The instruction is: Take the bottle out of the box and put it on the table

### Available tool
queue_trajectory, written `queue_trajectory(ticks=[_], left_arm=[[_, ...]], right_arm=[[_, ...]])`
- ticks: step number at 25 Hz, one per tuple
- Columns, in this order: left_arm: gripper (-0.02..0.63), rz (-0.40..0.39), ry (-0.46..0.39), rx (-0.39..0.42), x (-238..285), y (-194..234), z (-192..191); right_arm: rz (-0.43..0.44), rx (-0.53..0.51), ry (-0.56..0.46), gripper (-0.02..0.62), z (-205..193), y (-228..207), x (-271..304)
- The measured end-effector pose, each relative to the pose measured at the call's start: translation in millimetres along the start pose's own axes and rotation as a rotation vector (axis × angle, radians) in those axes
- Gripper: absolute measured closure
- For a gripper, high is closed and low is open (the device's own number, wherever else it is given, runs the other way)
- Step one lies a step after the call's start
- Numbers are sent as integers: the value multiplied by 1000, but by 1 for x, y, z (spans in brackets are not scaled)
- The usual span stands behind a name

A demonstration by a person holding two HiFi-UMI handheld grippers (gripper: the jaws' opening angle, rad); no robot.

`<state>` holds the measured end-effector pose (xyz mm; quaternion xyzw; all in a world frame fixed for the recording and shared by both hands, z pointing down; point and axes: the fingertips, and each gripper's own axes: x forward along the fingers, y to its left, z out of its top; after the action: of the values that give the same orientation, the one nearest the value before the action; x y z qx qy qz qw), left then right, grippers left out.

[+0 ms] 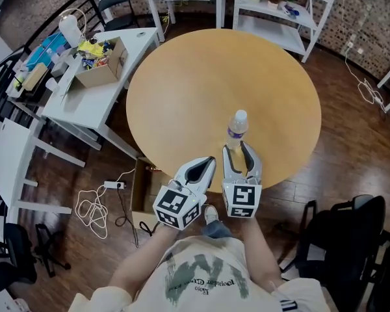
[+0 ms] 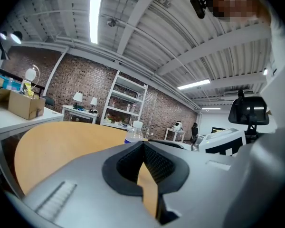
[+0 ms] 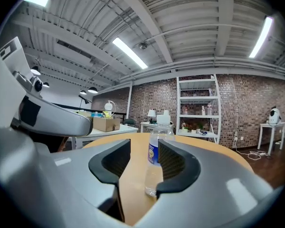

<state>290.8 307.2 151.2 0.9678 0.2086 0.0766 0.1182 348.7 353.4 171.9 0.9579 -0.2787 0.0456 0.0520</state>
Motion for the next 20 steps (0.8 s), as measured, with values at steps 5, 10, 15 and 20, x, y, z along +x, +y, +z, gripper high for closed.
queue_trajectory(ticks=[5, 10, 15, 20], left_arm=[[609, -7, -20, -3, -19, -6, 3], [609, -20, -47, 3, -35, -17, 6], [609, -25, -61, -9, -46, -23, 3], [609, -30, -73, -12, -52, -25, 2]], right_arm=[[1, -18, -20, 510, 17, 21, -26], [7, -5, -7, 595, 22, 34, -57], [39, 11, -12, 597, 29, 50, -78], [46, -1, -10, 597, 30, 59, -88]])
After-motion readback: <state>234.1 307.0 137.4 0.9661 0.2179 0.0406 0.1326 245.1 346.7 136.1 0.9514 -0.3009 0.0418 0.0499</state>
